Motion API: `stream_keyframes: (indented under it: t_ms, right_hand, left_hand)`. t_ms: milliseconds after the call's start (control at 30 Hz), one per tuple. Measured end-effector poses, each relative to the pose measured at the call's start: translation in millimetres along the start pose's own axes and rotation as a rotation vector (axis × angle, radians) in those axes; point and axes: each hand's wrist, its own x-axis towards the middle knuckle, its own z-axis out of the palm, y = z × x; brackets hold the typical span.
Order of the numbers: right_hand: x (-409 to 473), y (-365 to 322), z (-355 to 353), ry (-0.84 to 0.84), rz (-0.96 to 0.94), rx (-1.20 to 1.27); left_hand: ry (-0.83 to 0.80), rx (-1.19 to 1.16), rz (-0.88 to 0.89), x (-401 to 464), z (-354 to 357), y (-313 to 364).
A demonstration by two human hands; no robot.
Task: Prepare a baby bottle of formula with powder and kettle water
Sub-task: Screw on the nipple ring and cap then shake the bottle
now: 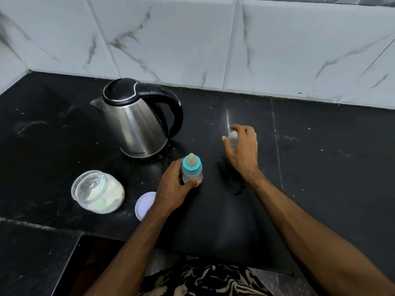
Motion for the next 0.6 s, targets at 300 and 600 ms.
stream_keyframes:
  t_ms: [300, 600]
  right_hand:
    - [4.9, 24.0, 17.7, -0.215, 0.138, -0.107]
    - [2.3, -2.3, -4.3, -0.125, 0.123, 0.243]
  left_hand:
    - [0.003, -0.017, 0.006, -0.2, 1.4, -1.2]
    - [0.000, -0.016, -0.009, -1.0, 2.5, -1.0]
